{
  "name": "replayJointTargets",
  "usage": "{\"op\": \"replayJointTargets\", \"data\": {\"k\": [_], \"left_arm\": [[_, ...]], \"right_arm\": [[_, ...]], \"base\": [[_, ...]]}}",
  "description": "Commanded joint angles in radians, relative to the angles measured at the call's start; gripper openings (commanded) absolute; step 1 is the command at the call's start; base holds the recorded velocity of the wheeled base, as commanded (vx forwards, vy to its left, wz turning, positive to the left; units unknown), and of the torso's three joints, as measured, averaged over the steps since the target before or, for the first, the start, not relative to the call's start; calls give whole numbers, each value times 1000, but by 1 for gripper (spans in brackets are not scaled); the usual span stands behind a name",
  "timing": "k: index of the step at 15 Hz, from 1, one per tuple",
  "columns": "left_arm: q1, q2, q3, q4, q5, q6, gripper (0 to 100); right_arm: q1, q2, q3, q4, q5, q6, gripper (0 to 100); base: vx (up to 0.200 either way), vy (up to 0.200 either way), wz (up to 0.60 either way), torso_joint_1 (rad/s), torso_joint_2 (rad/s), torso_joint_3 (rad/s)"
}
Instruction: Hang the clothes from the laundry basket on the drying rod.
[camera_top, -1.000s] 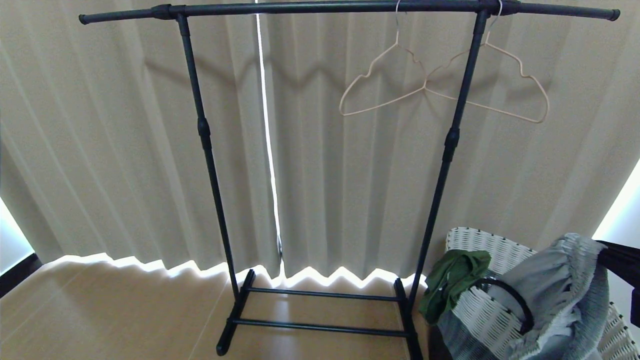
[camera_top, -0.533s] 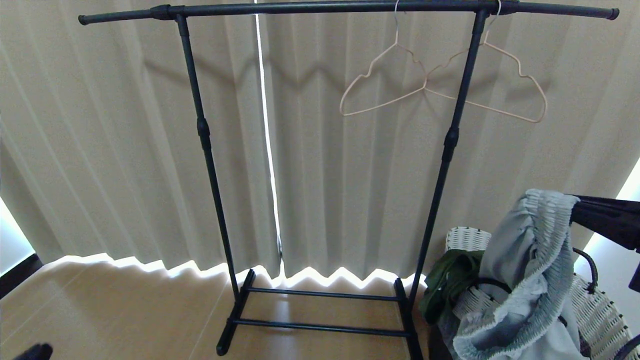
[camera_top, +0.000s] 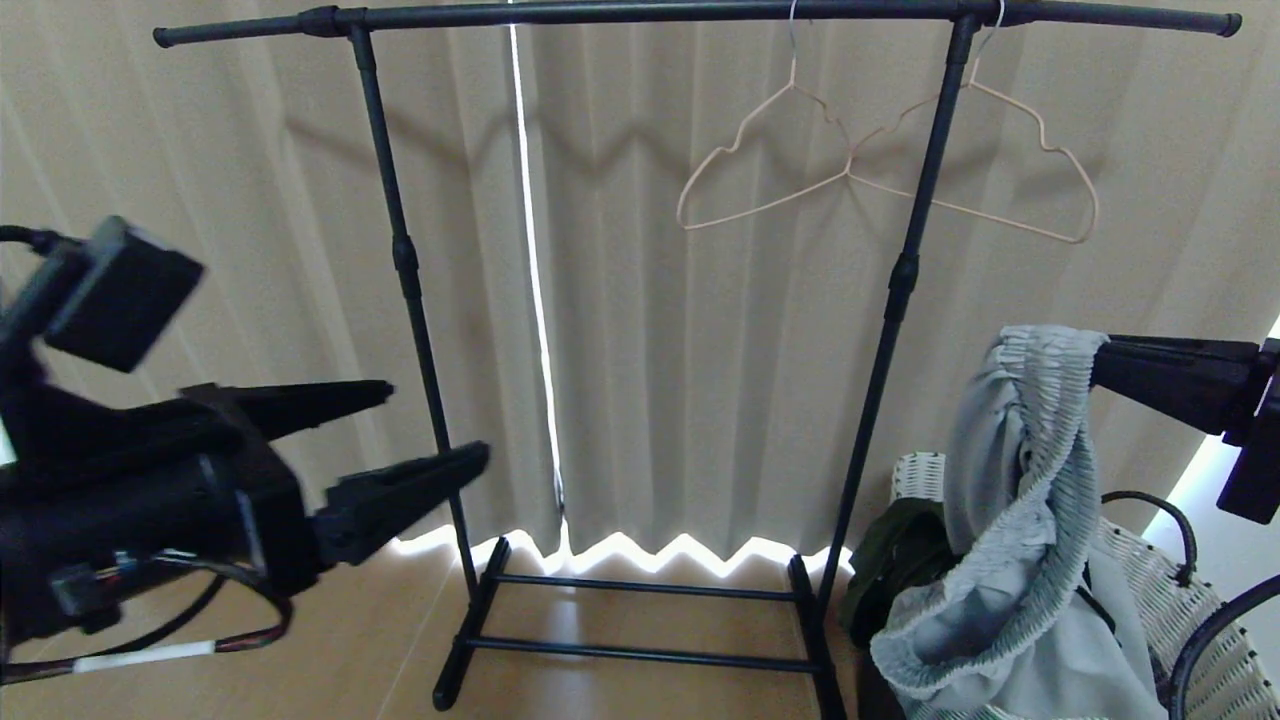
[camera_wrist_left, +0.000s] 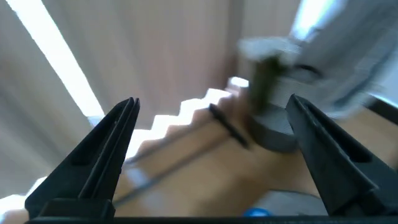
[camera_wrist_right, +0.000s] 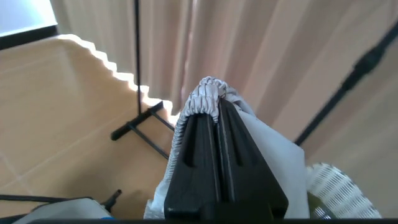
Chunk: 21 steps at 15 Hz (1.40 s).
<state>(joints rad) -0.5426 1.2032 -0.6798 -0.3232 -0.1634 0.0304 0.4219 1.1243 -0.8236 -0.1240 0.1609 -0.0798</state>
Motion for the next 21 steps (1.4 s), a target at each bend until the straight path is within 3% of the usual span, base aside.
{"op": "replayJointTargets", "data": {"k": [1, 3, 5, 7, 9, 15, 17, 21], "left_arm": [[-267, 285, -89, -56, 70, -101, 100], [-384, 414, -141, -86, 147, -172, 100], [-447, 516, -167, -125, 209, -198, 100], [-488, 595, -201, -128, 217, -238, 100], [-524, 673, -256, -185, 236, -323, 100], [-528, 854, -334, -301, 246, -333, 100], [-504, 898, -346, -341, 283, -337, 100], [-499, 908, -343, -343, 283, -336, 100]], "right_arm": [[23, 3, -28, 0, -1, 2, 0], [26, -1, -42, 1, -1, 0, 0], [26, -6, -48, 0, 0, 2, 0], [26, -17, -48, -2, 0, 2, 0], [43, -35, -46, 0, 0, 2, 0], [84, -47, -42, 0, 0, 3, 0], [86, -63, -38, 1, 2, 3, 0], [98, -86, -40, 3, 2, 3, 0]], "base": [[0, 0, 0, 0, 0, 0], [0, 0, 0, 0, 0, 0], [0, 0, 0, 0, 0, 0], [0, 0, 0, 0, 0, 0], [0, 0, 0, 0, 0, 0], [0, 0, 0, 0, 0, 0], [0, 0, 0, 0, 0, 0], [0, 0, 0, 0, 0, 0]]}}
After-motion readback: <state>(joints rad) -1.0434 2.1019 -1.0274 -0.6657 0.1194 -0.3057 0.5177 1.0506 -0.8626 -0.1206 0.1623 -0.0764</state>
